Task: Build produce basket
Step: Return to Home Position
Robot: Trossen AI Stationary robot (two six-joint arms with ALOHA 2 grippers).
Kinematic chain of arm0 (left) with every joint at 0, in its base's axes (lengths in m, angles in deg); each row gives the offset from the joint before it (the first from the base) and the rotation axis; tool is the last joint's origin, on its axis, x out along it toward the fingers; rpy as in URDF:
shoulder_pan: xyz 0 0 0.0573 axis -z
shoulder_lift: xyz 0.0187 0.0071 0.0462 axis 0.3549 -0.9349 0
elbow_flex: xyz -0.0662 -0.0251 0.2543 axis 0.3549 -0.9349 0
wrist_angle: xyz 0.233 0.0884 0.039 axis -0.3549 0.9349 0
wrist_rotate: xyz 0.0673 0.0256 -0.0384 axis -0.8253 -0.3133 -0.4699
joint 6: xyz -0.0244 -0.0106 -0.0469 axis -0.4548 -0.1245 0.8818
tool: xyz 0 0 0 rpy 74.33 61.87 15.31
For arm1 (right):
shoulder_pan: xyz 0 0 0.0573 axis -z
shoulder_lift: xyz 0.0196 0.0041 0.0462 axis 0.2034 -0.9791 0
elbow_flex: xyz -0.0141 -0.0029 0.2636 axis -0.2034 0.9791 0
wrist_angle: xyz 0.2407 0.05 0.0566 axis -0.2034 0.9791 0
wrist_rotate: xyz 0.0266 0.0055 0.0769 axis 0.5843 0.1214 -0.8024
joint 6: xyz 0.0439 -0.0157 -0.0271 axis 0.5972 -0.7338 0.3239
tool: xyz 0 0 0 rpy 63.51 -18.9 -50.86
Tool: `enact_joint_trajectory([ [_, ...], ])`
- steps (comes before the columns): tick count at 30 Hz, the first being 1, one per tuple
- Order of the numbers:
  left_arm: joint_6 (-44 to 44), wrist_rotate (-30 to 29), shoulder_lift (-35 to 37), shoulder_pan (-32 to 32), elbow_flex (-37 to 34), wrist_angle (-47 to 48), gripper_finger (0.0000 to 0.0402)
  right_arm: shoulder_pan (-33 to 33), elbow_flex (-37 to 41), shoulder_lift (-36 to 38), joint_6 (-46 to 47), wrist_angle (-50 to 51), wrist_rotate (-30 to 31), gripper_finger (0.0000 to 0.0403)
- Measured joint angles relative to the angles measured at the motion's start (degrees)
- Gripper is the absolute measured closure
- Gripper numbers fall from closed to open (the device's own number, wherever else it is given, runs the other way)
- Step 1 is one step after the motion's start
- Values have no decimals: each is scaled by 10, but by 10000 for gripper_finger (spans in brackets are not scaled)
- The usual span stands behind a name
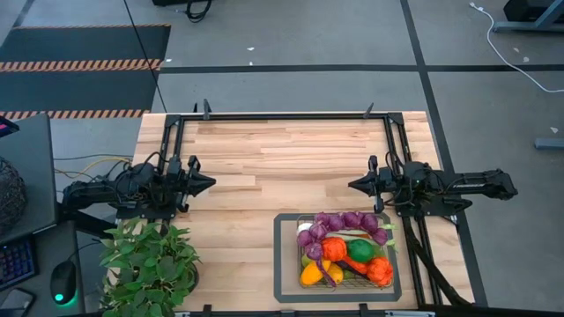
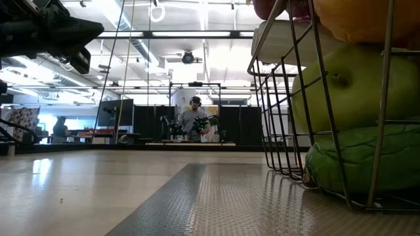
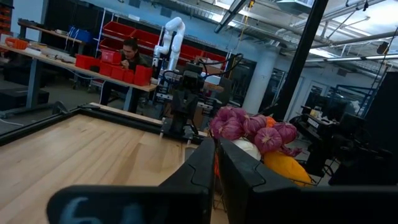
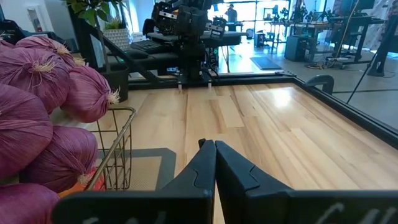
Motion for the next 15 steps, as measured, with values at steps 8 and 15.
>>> enact_joint_trajectory([
  [8,0,0,0,0,0,0,367,0,0,0,0,0,0,386],
  [15,0,0,0,0,0,0,372,0,0,0,0,0,0,386],
])
